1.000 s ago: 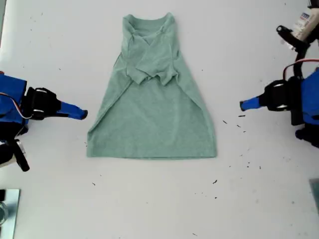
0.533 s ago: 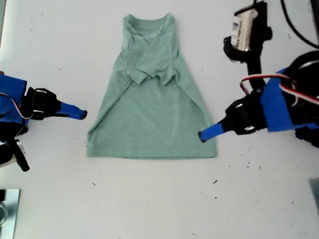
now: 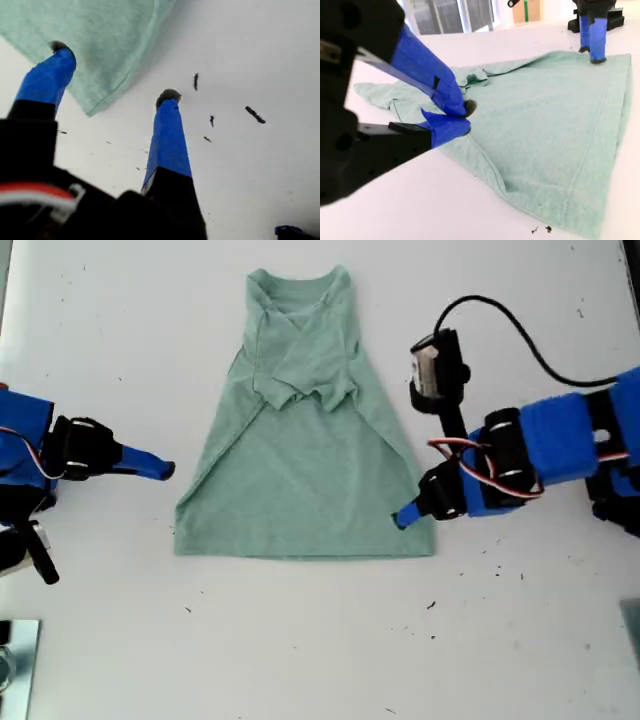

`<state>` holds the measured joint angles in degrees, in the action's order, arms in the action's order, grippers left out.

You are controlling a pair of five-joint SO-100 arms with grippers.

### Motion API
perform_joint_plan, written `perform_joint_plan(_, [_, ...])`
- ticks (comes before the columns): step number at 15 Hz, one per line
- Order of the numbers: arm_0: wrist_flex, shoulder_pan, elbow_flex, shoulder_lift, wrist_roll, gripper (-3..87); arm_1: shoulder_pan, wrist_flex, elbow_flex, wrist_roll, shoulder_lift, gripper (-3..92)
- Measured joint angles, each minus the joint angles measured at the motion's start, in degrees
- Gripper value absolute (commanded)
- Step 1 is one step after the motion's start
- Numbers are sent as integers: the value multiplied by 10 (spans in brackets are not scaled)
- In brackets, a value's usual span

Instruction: Fold t shirt

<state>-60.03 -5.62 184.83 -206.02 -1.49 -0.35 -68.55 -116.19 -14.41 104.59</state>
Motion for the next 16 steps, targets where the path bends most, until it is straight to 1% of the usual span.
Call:
perform_joint_plan(1, [0,0,0,0,0,-2,4,52,-27,-7,-11,73])
perform_joint_plan(2, [0,0,0,0,0,-2,7,98,-54,-5,-42,52])
perform_joint_plan(3, [0,0,0,0,-2,-2,9,120,-54,-8,-55,39])
perform_joint_plan(5, [0,0,0,0,-9,-2,9,127,-63,-10,-55,-16])
perform_joint_plan(7, [0,0,0,0,-16,-2,9,84,-38,-13,-44,-16])
perform_joint_plan(10, [0,0,0,0,-16,-2,5,-80,37,-36,-11,-16])
perform_joint_plan(13, [0,0,0,0,-16,-1,0,-200,157,-64,-10,-15])
perform_joint_plan(15, [0,0,0,0,-16,-1,-3,-246,251,-78,-9,-15])
perform_joint_plan(16, [0,-1,0,0,-16,-1,-3,-245,282,-80,-9,-15])
